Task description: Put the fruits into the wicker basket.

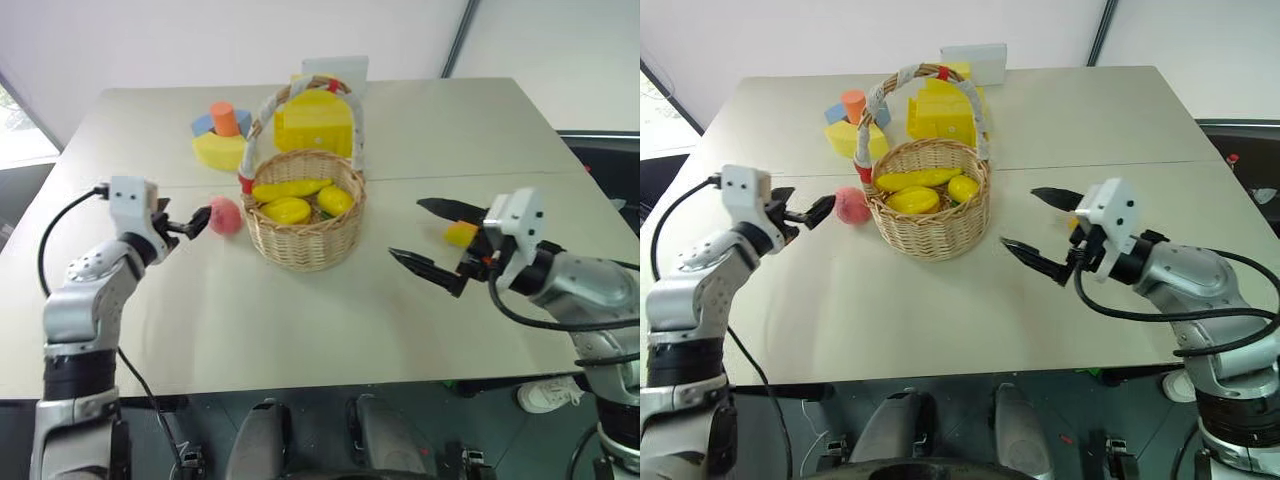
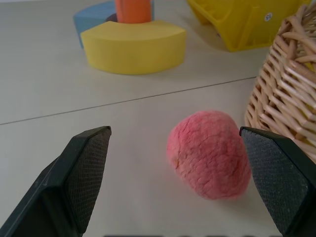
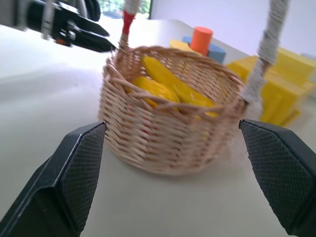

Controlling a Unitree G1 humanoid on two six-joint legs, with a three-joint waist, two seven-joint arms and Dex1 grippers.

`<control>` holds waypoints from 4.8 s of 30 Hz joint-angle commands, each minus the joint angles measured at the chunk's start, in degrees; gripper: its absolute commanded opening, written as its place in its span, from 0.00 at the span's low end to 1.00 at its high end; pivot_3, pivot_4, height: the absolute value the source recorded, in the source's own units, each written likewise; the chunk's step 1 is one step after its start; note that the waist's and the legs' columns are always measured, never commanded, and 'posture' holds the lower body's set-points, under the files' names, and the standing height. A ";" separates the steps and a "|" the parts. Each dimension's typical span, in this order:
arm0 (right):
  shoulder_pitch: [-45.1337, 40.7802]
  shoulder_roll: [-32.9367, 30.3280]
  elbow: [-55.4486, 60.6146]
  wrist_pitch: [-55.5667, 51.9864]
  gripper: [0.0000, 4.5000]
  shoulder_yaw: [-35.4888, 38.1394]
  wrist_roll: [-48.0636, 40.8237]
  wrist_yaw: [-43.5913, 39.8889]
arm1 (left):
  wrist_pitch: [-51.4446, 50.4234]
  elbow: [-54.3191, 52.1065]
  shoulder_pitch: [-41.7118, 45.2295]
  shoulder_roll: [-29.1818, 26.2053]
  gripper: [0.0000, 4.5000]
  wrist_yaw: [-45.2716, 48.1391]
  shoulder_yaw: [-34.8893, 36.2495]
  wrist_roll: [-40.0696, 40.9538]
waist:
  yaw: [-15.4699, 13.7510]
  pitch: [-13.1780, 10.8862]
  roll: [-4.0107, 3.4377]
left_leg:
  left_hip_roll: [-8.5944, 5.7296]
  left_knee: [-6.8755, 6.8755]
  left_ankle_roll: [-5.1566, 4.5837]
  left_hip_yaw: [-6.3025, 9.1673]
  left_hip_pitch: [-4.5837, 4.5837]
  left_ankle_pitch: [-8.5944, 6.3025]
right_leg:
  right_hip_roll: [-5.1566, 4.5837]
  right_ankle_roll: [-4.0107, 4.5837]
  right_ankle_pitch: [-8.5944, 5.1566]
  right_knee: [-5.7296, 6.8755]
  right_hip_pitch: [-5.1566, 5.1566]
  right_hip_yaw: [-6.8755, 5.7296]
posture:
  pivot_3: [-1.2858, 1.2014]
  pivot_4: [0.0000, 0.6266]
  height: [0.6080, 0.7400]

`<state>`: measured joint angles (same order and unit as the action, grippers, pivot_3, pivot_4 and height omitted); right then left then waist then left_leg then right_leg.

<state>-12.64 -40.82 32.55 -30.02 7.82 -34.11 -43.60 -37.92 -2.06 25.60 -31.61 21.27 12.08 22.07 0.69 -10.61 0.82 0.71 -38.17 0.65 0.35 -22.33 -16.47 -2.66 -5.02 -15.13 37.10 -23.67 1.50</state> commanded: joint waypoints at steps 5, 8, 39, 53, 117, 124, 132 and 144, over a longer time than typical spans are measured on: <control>-1.84 1.46 3.57 -0.51 1.00 -2.18 -1.38 0.87 | -4.12 5.76 7.39 -0.37 1.00 -0.09 -5.98 -4.90 | 0.03 0.00 0.00 | -0.03 0.00 0.00 -0.01 0.00 0.00 | 0.00 0.00 0.00 0.00 0.00 0.00 | 0.52 0.24 1.00; -2.02 1.56 4.12 -0.40 1.00 -2.85 -1.33 0.74 | -6.18 8.52 9.41 0.16 1.00 0.40 -7.86 -5.98 | -0.04 0.00 0.01 | -0.03 -0.01 0.00 0.01 -0.02 0.00 | 0.00 0.00 0.00 0.00 -0.01 -0.01 | 0.52 0.24 1.00; -5.47 0.71 -0.38 2.01 1.00 -4.69 0.44 -2.21 | -16.75 -28.44 -9.11 -13.82 0.55 20.99 19.23 27.50 | -0.87 -0.05 0.14 | -0.05 -0.01 0.12 0.01 -0.19 0.05 | -0.45 0.03 -0.01 0.04 -0.19 -0.03 | 0.52 0.24 1.00; -6.73 0.37 -3.82 3.31 1.00 -4.14 2.84 -4.07 | -12.51 -18.07 16.28 5.65 0.55 -1.87 -19.05 6.55 | -0.83 -0.03 0.18 | -0.24 -0.05 -0.01 0.00 -0.06 0.00 | -0.09 -0.03 0.01 -0.04 0.01 -0.07 | 0.52 0.24 1.00; -25.39 1.36 -16.35 22.45 0.32 -20.07 26.33 -1.00 | -3.96 -28.06 -14.42 -7.99 1.00 22.66 9.05 23.43 | 0.63 -0.07 -0.03 | 0.06 -0.08 0.19 0.02 0.14 0.12 | -0.13 -0.01 0.00 0.03 0.22 -0.09 | 0.52 0.24 1.00; -34.36 13.47 -30.38 26.44 0.32 -30.54 41.04 3.76 | -1.97 -28.92 -19.03 -10.44 1.00 22.10 9.73 23.22 | -0.09 -0.07 -0.03 | 0.14 0.00 0.23 0.00 0.08 0.14 | 0.00 0.18 -0.09 0.22 -0.02 -0.10 | 0.52 0.24 1.00; -36.88 16.48 -36.00 26.78 0.99 -28.69 45.06 6.48 | -1.95 -31.69 -19.70 -8.24 1.00 18.69 7.85 24.30 | 0.15 -0.06 -0.01 | -0.05 0.02 0.21 -0.01 -0.06 0.12 | -0.23 0.16 -0.07 0.13 -0.09 -0.11 | 0.52 0.24 1.00; -24.13 15.58 -15.69 0.45 0.99 -9.56 21.83 3.30 | -1.29 -30.04 -18.20 -7.56 1.00 18.05 6.53 24.90 | 0.12 -0.06 0.00 | 0.05 0.04 0.20 -0.01 -0.06 0.11 | -0.17 0.15 -0.07 0.15 -0.09 -0.11 | 0.52 0.24 1.00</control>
<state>-36.94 -25.42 14.56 -26.10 -3.96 -9.87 -41.73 -40.61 -31.64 6.87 -39.26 39.07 18.27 46.44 0.81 -10.67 0.82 0.76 -38.13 0.84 0.34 -22.37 -16.35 -2.84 -4.86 -15.20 37.24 -23.76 1.39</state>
